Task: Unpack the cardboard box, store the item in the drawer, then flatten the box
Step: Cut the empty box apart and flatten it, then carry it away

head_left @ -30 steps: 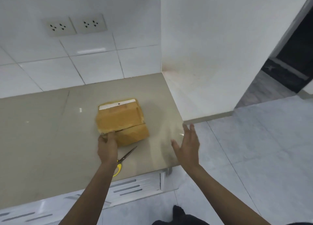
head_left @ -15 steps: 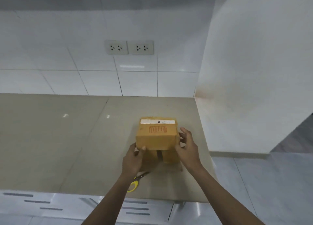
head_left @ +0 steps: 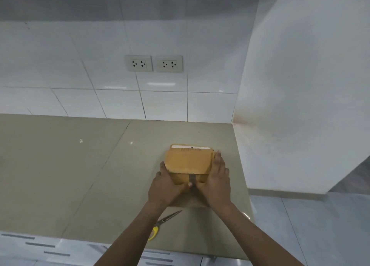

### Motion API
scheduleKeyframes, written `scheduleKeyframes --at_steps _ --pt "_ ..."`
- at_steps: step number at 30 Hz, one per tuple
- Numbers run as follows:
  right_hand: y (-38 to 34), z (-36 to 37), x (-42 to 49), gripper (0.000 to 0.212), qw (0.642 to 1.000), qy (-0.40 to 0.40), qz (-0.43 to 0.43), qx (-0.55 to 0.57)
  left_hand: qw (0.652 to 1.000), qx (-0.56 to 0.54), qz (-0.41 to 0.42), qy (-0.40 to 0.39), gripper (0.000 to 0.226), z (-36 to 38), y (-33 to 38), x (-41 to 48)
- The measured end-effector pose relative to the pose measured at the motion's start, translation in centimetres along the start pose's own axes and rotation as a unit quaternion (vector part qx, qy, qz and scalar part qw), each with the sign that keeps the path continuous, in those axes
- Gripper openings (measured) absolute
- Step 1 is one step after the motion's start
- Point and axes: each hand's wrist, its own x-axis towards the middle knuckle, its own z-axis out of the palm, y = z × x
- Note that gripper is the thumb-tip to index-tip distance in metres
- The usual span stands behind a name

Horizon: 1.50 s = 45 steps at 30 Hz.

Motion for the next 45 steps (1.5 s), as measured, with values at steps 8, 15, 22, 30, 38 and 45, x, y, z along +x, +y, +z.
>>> scheduleKeyframes --at_steps 8,15,22,30,38,45 --pt "-0.2 -0.6 0.4 0.117 1.000 0.004 -0.026 -0.015 0.998 0.000 -0.010 0.063 0.139 1.4 1.4 -1.8" --pt "1.2 -2.3 0.0 0.114 0.991 -0.050 -0.056 0.110 0.994 -0.019 -0.025 0.108 0.135 1.8 2.7 -2.3" --pt "2.7 -2.6 -1.0 0.111 0.975 -0.086 -0.100 0.178 0.993 0.015 -0.051 0.103 0.123 2.7 3.4 -2.7" --pt "4.3 -4.6 -1.4 0.086 0.966 0.027 -0.058 0.252 0.998 0.022 0.059 -0.004 0.107 0.8 0.7 -2.8" --pt "6.0 -6.1 -0.4 0.056 0.968 0.064 -0.003 0.243 0.951 0.153 0.266 -0.046 0.094 -4.3 -3.1 -3.2" --pt "7.6 -4.9 -1.2 0.054 0.986 -0.080 -0.073 0.128 0.920 0.273 0.280 -0.014 0.078 -5.8 -5.7 -2.8"
